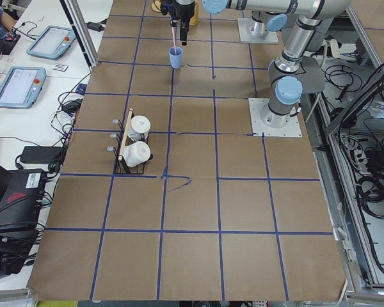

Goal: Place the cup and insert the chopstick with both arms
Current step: 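Release the chopstick and raise the right gripper away from the cup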

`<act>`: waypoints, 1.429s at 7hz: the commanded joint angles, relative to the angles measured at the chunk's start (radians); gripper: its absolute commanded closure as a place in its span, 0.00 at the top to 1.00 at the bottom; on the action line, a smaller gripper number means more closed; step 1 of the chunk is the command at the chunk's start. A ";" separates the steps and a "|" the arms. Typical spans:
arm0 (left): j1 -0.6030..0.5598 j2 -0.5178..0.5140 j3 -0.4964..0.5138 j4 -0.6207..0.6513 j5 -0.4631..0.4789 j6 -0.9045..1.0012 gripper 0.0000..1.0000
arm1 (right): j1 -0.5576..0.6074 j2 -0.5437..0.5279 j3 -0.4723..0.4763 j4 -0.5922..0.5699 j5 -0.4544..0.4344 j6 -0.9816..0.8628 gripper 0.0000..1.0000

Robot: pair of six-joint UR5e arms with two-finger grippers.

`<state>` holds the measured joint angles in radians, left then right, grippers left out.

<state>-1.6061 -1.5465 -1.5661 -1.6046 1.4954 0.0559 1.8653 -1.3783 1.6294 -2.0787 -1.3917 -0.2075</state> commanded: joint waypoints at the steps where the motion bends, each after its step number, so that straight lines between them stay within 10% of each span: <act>1: 0.000 0.000 0.000 0.000 0.000 -0.001 1.00 | 0.000 0.016 0.004 -0.070 0.003 0.007 1.00; 4: 0.000 0.000 0.000 0.000 -0.001 -0.002 1.00 | -0.015 -0.002 -0.073 0.022 -0.006 0.004 1.00; 7: 0.000 0.000 0.001 0.000 0.000 -0.001 1.00 | -0.099 -0.030 -0.342 0.526 -0.062 0.004 1.00; 10: 0.000 0.002 0.006 0.000 -0.004 -0.002 1.00 | -0.294 -0.158 -0.289 0.741 -0.211 -0.025 0.99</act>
<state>-1.6061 -1.5452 -1.5628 -1.6045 1.4939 0.0543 1.6488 -1.4975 1.3054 -1.4072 -1.5472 -0.2168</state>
